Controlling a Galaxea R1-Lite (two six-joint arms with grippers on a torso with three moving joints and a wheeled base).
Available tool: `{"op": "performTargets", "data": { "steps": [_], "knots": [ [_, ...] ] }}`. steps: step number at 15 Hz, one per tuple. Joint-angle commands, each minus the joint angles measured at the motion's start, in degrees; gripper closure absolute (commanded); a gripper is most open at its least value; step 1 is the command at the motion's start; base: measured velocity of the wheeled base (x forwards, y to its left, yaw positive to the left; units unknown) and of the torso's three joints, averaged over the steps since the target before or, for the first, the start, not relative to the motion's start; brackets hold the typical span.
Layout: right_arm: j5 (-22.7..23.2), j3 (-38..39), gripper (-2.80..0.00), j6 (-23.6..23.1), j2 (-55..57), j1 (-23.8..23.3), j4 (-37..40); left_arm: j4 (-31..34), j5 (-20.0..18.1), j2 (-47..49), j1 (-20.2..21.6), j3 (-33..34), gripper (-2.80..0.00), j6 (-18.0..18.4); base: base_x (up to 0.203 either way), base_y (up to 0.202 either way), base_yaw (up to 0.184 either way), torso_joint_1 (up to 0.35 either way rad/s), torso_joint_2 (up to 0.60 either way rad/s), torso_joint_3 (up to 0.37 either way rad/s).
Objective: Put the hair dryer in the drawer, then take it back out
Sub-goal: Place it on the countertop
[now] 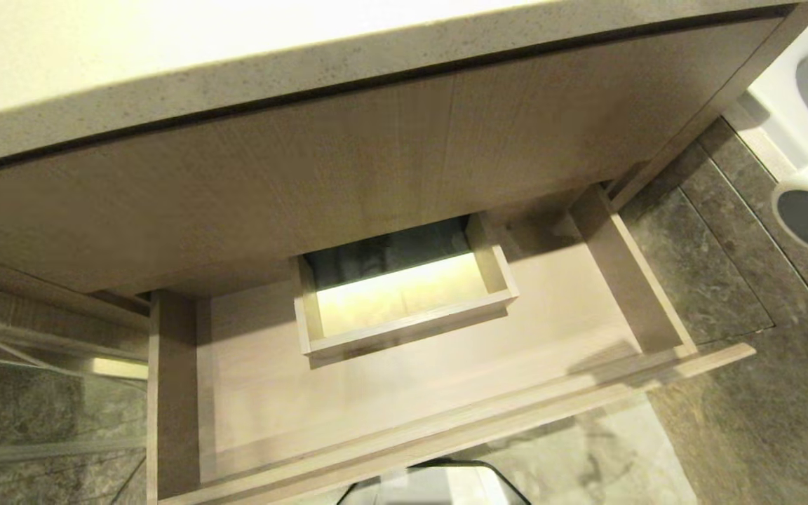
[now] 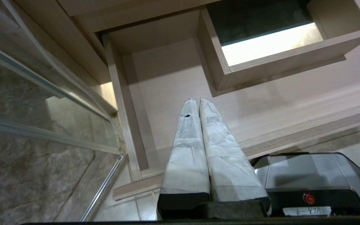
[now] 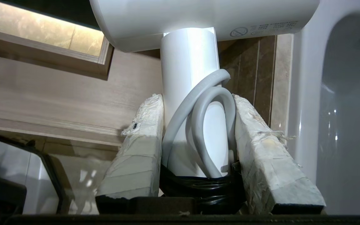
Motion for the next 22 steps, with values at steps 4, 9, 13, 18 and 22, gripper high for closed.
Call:
{"op": "performTargets", "data": {
  "steps": [4, 9, 13, 18, 22],
  "knots": [
    [0.0, -0.2, 0.00, -0.1, -0.4, -0.1, -0.1, 0.0, 0.0, 0.0, 0.0, 0.1, 0.00, 0.0, 0.000, 0.000, 0.000, 0.333, -0.53, -0.241],
    [0.0, -0.3, 0.00, -0.1, 0.1, -0.2, -1.7, 0.0, 0.0, 0.0, 0.0, 0.1, 0.00, 0.0, 0.000, 0.000, 0.000, 0.301, -0.56, -0.260],
    [0.0, -0.3, 0.00, -0.1, 0.3, -0.2, -2.2, 0.0, 0.0, 0.0, 0.0, 0.1, 0.00, 0.0, 0.000, 0.000, 0.000, 0.329, -0.61, -0.289],
    [-1.5, -1.0, 0.00, -0.1, 1.8, -0.3, -2.1, 0.0, 0.0, 0.0, 0.0, 0.1, 0.00, 0.0, 0.000, 0.000, 0.000, 0.177, -0.33, -0.159],
    [-1.5, -0.9, 0.00, -0.1, 2.5, -0.5, -2.4, 0.0, 0.0, 0.0, 0.0, 0.1, 0.00, 0.0, 0.000, 0.000, 0.000, 0.000, 0.00, 0.000]
  ]
}}
